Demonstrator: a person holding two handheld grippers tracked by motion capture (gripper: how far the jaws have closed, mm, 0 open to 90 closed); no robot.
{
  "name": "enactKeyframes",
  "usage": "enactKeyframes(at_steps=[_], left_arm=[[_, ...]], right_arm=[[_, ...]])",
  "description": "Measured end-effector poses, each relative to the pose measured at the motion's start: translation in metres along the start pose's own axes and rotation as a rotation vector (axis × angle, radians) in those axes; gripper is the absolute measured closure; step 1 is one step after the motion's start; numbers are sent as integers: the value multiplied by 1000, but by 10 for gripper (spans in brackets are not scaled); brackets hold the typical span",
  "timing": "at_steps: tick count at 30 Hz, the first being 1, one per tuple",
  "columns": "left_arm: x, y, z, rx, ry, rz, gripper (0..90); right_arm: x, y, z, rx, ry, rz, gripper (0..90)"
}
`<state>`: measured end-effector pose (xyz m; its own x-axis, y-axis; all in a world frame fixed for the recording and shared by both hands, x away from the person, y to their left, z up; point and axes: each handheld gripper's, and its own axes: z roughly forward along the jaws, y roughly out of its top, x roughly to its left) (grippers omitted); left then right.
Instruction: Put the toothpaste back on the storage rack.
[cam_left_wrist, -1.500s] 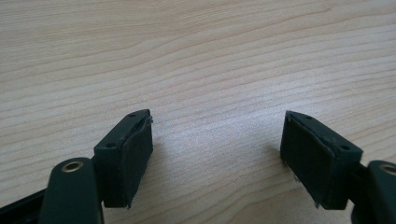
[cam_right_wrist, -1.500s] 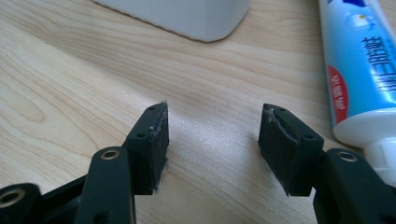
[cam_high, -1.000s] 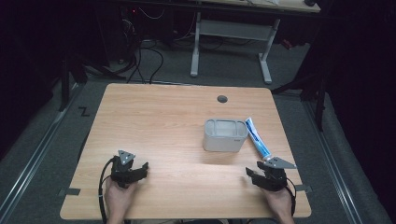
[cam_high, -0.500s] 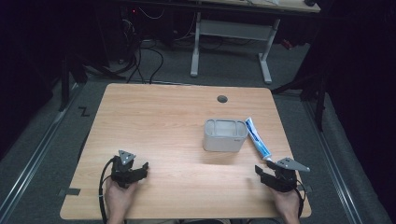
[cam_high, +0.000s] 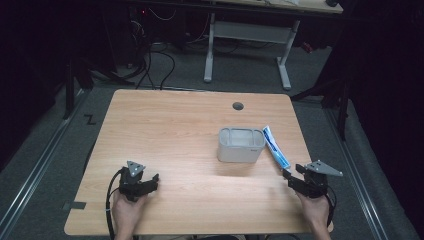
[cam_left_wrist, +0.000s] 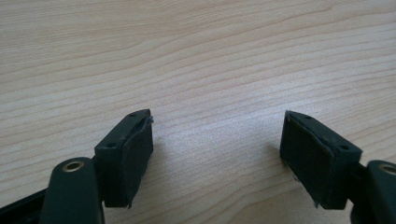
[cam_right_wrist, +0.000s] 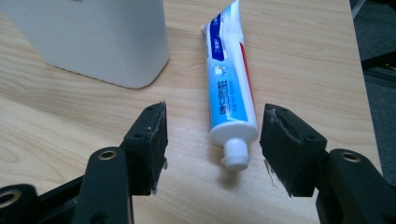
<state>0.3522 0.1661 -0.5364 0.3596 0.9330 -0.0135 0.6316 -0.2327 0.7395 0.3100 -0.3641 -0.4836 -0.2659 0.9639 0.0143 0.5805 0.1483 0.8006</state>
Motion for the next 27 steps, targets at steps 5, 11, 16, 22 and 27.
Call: enactKeyframes(at_steps=[5,11,16,22,27], left_arm=[[0,0,0,-1,-1,2,264],[0,0,0,-1,-2,2,264],[0,0,0,-2,-2,2,266],[0,0,0,-2,-3,2,266],[0,0,0,-1,-1,2,266]], right_arm=[[-7,13,5,5,-14,-9,419],[-13,25,13,39,7,-1,442],[-15,42,26,53,28,-5,459],[-13,57,40,105,23,-35,458],[-14,69,53,130,38,-40,469]])
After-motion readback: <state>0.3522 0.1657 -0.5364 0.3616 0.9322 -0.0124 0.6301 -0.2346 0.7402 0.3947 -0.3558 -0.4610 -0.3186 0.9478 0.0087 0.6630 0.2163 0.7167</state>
